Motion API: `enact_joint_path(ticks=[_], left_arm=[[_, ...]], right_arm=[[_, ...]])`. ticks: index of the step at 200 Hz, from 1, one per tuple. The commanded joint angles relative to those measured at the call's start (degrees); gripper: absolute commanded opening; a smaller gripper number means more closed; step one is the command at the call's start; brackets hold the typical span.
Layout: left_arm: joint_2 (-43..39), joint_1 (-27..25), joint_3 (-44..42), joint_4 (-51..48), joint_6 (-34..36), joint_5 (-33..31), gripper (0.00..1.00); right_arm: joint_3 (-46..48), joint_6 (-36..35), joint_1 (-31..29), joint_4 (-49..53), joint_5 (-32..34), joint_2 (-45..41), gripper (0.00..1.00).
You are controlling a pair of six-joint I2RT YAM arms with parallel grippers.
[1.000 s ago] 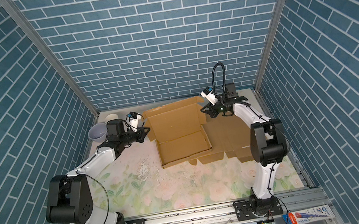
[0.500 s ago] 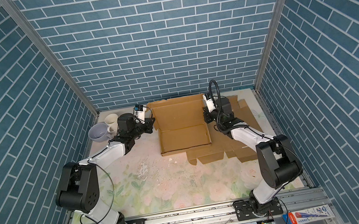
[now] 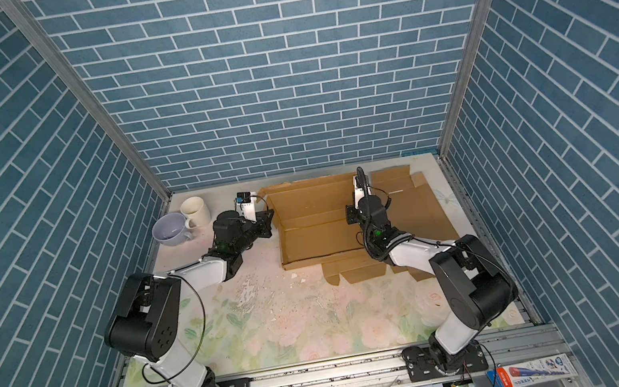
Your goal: Fold the paper box
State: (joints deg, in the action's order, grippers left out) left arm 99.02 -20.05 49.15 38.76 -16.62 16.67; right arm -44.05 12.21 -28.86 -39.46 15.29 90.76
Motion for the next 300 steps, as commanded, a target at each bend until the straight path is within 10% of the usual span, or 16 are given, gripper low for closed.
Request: enact_joint_path(ticks=[1,242,300], left_arm=[[1.5,-2.55,-2.17,1.7,-2.08,2.37,0.01],[3.59,-9.65,-14.48,8.54,-0.27,-5.85,0.0],[4.03,-9.65,-15.54,10.72,2.34,-7.86,0.0]], right_arm=[[3.56,3.37,-1.23,-3.86,-0.64,0.04,0.0],[17.13,5.13,-4.45,-12.21,1.72,-2.3,0.0],[17.02,6.77,4.7,6.69,-22.14,-16.86,0.43]])
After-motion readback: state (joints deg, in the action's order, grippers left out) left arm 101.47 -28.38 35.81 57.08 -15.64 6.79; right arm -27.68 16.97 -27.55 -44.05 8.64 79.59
